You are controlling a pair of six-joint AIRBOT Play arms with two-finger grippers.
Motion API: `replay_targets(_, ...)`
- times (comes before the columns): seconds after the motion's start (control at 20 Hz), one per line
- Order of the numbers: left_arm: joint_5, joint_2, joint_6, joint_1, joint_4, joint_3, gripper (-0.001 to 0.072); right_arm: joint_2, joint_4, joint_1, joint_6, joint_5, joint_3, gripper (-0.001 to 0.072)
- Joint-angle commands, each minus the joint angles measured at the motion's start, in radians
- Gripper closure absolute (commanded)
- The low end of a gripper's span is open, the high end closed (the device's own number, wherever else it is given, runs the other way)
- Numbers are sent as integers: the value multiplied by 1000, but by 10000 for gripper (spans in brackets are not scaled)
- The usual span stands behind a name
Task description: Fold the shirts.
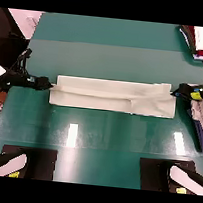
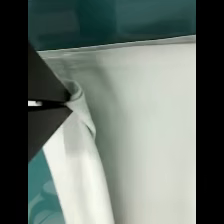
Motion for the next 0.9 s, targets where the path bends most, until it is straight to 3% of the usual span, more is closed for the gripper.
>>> replay_targets(0.0,87,-78,32,1,-33,50,682,-135,9,27,12,-66,75,693)
replay_targets(0.1,142,-101,30,1,-61,51,681,-187,35,27,12,-91,105,693)
replay_targets(0.15,181,-107,29,1,-72,50,646,-210,36,27,13,-113,120,692)
replay_targets(0.25,243,-108,22,1,-102,51,205,-242,51,27,12,-150,144,665)
replay_targets(0.35,258,-108,21,1,-114,58,173,-269,80,20,12,-148,177,124)
replay_targets(0.5,156,-105,22,1,-114,92,175,-261,84,-33,-35,-40,209,117)
replay_targets(0.55,111,-103,22,1,-115,97,309,-248,83,-63,-65,-3,195,117)
replay_targets(0.6,73,-103,24,1,-116,97,614,-239,83,-99,-81,29,172,117)
replay_targets(0.65,45,-104,29,1,-116,96,675,-238,85,-141,-96,62,145,117)
replay_targets(0.85,-19,-105,30,1,-132,96,682,-296,87,-238,-203,90,60,117)
